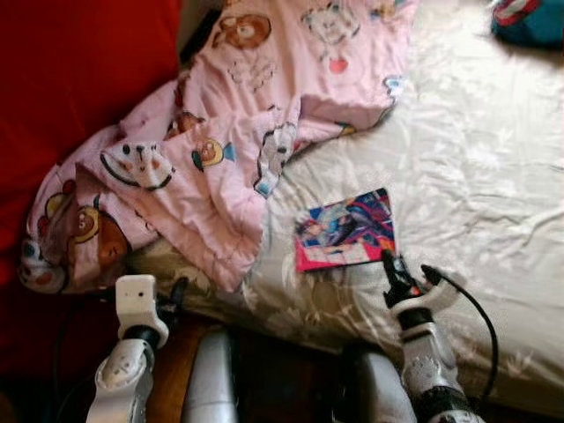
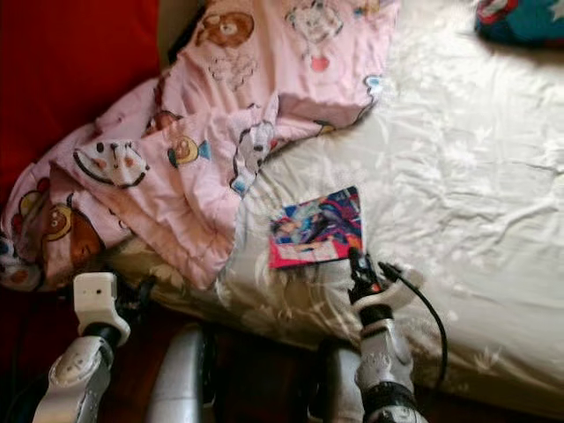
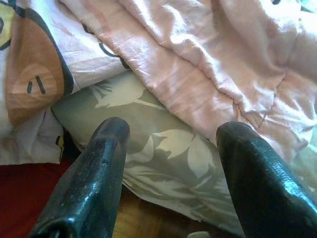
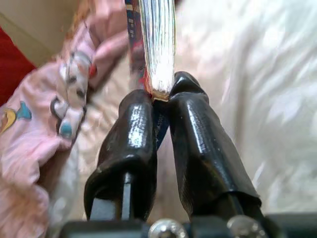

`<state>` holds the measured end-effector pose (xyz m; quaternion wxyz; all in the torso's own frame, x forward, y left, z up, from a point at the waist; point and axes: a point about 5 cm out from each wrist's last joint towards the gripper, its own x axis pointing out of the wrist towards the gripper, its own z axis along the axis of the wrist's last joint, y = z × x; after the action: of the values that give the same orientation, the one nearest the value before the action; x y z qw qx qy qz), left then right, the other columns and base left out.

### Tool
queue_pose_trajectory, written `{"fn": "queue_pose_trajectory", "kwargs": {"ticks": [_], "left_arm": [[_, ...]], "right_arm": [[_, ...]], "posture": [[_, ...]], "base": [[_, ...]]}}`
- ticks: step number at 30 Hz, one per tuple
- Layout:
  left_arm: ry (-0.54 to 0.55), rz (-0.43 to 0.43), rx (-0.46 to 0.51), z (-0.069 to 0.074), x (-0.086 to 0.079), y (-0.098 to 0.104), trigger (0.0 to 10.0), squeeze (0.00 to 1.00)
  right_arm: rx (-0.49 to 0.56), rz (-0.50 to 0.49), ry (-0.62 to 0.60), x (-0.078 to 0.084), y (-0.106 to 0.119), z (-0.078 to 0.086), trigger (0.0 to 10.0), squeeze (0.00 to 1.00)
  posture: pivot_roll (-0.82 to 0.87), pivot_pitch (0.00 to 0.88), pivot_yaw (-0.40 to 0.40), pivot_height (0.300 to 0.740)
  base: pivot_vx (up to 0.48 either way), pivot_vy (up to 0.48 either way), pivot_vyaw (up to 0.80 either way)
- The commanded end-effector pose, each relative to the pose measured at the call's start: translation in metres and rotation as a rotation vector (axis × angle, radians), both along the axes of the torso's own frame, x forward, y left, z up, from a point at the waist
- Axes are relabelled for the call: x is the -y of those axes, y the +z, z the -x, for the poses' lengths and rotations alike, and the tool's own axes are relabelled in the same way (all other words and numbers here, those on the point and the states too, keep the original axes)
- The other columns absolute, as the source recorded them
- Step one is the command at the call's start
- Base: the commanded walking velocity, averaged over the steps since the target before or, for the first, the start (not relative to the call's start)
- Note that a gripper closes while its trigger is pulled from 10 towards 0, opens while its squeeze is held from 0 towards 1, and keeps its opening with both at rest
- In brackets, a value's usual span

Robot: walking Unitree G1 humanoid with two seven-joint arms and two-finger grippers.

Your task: Clean up the room

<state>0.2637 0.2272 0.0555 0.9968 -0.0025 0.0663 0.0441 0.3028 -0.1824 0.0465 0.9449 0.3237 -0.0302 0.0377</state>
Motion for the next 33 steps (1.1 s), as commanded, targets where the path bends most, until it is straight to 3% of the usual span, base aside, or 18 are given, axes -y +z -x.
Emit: {"fn": "queue_pose_trajectory", "kwargs": {"ticks": [1,3,4,5,9,15,19,33], "left_arm": [[0.016,0.01,-0.046,0.008,-0.002,-0.014,10.0,0.0],[0.022,0.016,-0.065,0.01,-0.001,-0.02,10.0,0.0],[0.032,0.026,-0.089,0.012,0.0,-0.027,10.0,0.0],[0.034,0.031,-0.102,0.013,0.001,-0.031,10.0,0.0],[0.032,0.055,-0.182,0.021,0.006,-0.052,10.0,0.0],[0.028,0.04,-0.355,0.043,0.009,-0.088,10.0,0.0],[0.032,0.042,-0.462,0.061,0.01,-0.106,10.0,0.0],[0.007,0.037,-0.676,0.091,0.025,-0.136,10.0,0.0]], "right_arm": [[0.04,0.04,-0.021,0.001,0.008,0.001,0.0,0.0],[0.059,0.061,-0.032,0.0,0.014,0.0,0.0,0.0],[0.084,0.098,-0.023,-0.003,0.021,0.0,3.1,0.0],[0.093,0.126,-0.012,-0.006,0.024,-0.001,10.0,0.0],[0.096,0.25,0.037,-0.015,0.025,0.002,10.0,0.0],[-0.052,0.38,0.023,-0.013,0.003,0.011,10.0,0.0],[-0.1,0.405,0.004,-0.012,-0.003,0.014,10.0,0.0],[-0.12,0.432,-0.013,-0.012,-0.007,0.017,10.0,0.0]], "posture": [[0.1,0.092,-0.046,0.607],[0.09,0.076,-0.05,0.607],[0.09,0.059,-0.056,0.607],[0.08,0.057,-0.057,0.607],[0.06,0.029,-0.063,0.607],[0.07,0.0,-0.083,0.612],[0.06,0.0,-0.087,0.642],[0.05,0.0,-0.097,0.717]], "base": [[0.0,0.0,0.0],[0.0,0.0,0.0],[0.0,0.0,0.0],[0.0,0.0,0.0],[0.0,0.0,0.0],[0.0,0.0,0.0],[0.0,0.0,0.0],[0.0,0.0,0.0]]}}
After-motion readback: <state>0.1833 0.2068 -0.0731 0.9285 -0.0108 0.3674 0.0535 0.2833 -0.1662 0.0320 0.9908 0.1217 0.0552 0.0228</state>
